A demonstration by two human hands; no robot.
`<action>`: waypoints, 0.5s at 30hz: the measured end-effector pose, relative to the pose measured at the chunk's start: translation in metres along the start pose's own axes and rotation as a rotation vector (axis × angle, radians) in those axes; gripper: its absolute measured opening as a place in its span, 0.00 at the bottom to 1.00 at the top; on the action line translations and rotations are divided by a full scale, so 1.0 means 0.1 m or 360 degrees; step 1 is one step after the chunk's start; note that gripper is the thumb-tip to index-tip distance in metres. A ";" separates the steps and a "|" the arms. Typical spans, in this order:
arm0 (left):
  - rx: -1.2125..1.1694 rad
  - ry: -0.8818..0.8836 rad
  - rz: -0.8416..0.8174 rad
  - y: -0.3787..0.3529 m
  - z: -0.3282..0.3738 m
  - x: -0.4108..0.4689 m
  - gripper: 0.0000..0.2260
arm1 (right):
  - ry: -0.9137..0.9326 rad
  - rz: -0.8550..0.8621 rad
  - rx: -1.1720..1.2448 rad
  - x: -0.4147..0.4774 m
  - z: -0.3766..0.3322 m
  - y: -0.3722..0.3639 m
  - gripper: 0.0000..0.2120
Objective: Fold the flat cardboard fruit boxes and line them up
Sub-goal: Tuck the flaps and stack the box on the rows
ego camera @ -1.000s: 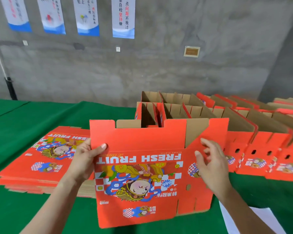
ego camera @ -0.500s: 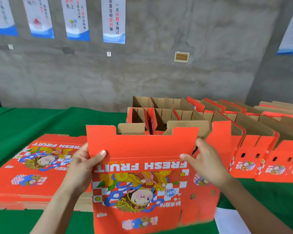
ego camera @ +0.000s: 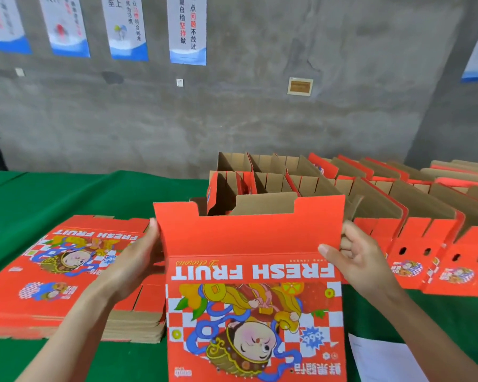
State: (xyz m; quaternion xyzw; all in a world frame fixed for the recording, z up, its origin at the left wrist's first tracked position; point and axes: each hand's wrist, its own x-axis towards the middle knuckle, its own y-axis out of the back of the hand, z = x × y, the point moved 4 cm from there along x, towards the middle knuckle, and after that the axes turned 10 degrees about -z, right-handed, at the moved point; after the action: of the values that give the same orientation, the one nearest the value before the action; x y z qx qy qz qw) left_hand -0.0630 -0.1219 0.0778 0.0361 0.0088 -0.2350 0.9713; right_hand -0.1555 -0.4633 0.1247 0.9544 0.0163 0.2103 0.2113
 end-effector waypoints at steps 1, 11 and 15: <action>-0.0010 -0.0009 -0.0051 0.00 0.02 0.01 0.40 | 0.0005 -0.0005 0.0041 -0.02 0.01 0.01 0.11; 0.0712 -0.0281 0.0160 0.02 0.27 -0.05 0.16 | 0.0097 -0.0041 0.0112 -0.27 -0.02 0.11 0.14; 0.0674 -0.0391 0.0139 -0.16 0.27 -0.12 0.02 | 0.0057 0.0005 0.0040 -0.34 0.02 0.13 0.06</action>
State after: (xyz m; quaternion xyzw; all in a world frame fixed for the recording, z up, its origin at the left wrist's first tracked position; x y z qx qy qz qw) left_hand -0.0810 -0.1330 0.1039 0.2102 -0.1604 -0.1920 0.9451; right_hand -0.1858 -0.4800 0.1148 0.9530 0.0212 0.2275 0.1987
